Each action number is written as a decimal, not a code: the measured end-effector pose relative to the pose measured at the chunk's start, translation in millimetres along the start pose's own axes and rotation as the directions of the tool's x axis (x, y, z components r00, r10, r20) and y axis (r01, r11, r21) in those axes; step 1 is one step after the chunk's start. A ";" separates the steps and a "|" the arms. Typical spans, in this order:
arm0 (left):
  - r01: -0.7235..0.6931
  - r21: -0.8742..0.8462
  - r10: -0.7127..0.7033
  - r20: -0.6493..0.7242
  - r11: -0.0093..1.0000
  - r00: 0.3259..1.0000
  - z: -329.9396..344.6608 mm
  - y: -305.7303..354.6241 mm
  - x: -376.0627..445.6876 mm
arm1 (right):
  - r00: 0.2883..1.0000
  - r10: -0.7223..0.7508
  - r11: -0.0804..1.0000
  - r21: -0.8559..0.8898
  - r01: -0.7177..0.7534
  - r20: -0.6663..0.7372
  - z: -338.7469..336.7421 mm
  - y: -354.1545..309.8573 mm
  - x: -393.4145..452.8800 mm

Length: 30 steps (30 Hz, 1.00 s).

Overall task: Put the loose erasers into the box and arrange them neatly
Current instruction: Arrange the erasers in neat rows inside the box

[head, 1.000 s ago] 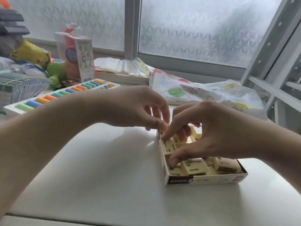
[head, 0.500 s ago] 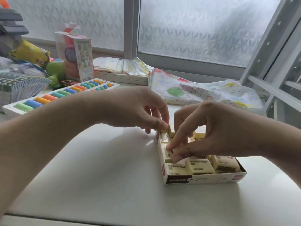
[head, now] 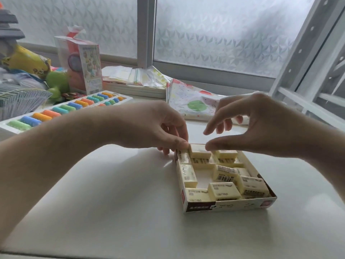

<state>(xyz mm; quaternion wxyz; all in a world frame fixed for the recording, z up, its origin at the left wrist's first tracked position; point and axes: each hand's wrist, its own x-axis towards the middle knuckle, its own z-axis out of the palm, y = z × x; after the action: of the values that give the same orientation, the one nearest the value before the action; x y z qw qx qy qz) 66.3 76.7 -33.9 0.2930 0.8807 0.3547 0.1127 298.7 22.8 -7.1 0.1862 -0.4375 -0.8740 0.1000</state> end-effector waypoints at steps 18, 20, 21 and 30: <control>0.012 0.052 -0.011 -0.012 0.999 1.000 -0.5 3.1 -1.3 | 0.986 0.075 0.997 -0.037 -0.070 0.151 11.3 -7.2 2.0; 0.012 0.053 -0.011 -0.013 0.999 1.000 -0.5 3.0 -1.1 | 0.983 0.092 0.996 -0.030 -0.088 0.160 11.9 -7.7 1.8; 0.011 0.054 -0.010 -0.014 0.998 1.000 -0.6 3.2 -1.2 | 0.982 0.097 0.995 -0.023 -0.095 0.162 12.3 -8.2 1.7; 0.019 0.065 -0.018 -0.008 0.998 1.000 0.0 2.5 -1.2 | 0.975 0.073 0.996 0.033 -0.082 0.210 12.6 -13.3 0.7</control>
<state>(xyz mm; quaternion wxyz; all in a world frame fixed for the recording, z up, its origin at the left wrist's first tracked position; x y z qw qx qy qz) 66.8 74.5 -32.4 0.2641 0.8860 0.3673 0.1015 283.4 15.3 -13.9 0.0985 -0.4542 -0.8688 0.1708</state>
